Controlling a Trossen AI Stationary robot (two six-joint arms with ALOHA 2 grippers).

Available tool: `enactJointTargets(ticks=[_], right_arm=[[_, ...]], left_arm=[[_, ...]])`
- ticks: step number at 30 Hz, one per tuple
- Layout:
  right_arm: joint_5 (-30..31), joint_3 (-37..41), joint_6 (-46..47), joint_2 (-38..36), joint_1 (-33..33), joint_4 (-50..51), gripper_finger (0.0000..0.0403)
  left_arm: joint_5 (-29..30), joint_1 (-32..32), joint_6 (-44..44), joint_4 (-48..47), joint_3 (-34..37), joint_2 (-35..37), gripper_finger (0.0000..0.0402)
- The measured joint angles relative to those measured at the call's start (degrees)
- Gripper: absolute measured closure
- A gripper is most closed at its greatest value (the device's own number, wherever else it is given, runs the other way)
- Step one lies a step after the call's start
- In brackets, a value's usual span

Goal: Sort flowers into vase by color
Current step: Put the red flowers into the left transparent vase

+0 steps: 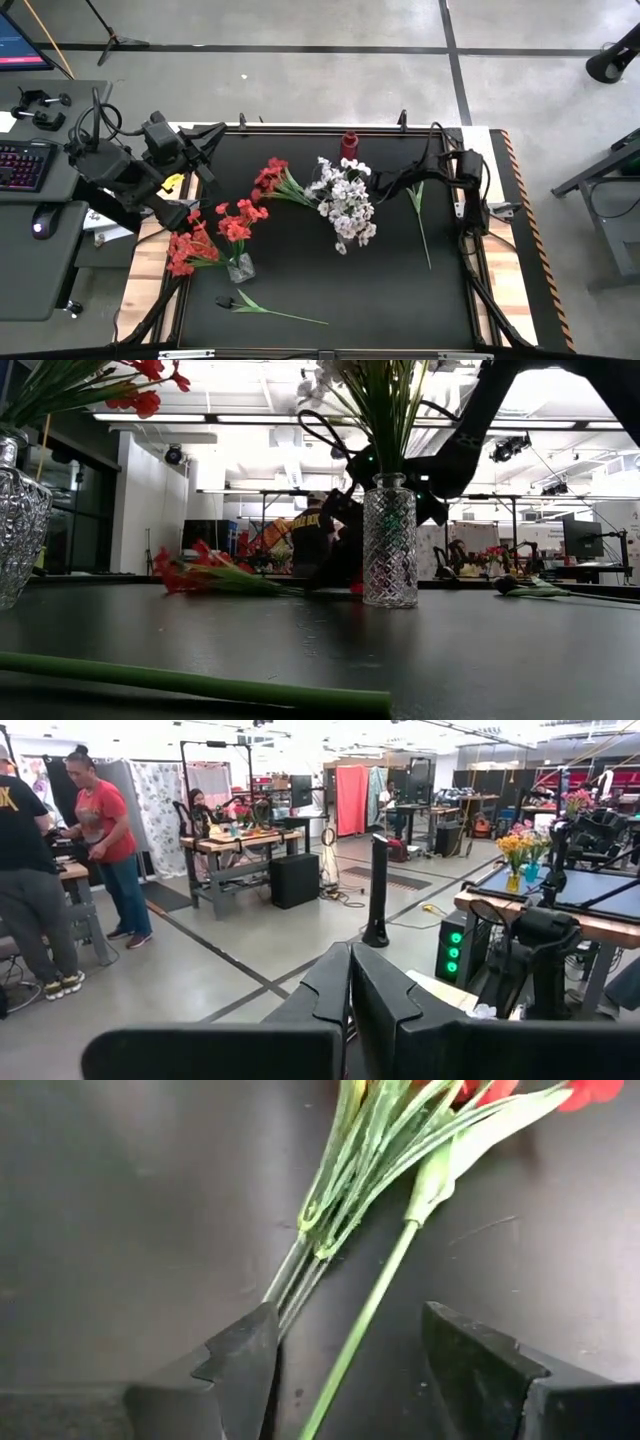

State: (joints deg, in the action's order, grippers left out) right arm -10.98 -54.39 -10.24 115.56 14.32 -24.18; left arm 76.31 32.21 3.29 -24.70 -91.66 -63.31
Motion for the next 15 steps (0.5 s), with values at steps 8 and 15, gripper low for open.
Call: enactJointTargets(ticks=[8,15], right_arm=[[10.0,0.0,-1.7,0.3,-1.3,-0.3,0.0189],[10.3,-0.1,-1.8,0.2,-1.3,2.6,0.033]], left_arm=[[0.0,0.0,0.0,0.6,0.0,0.0,0.0402],[0.0,0.0,0.3,0.6,0.0,0.0,0.0402]])
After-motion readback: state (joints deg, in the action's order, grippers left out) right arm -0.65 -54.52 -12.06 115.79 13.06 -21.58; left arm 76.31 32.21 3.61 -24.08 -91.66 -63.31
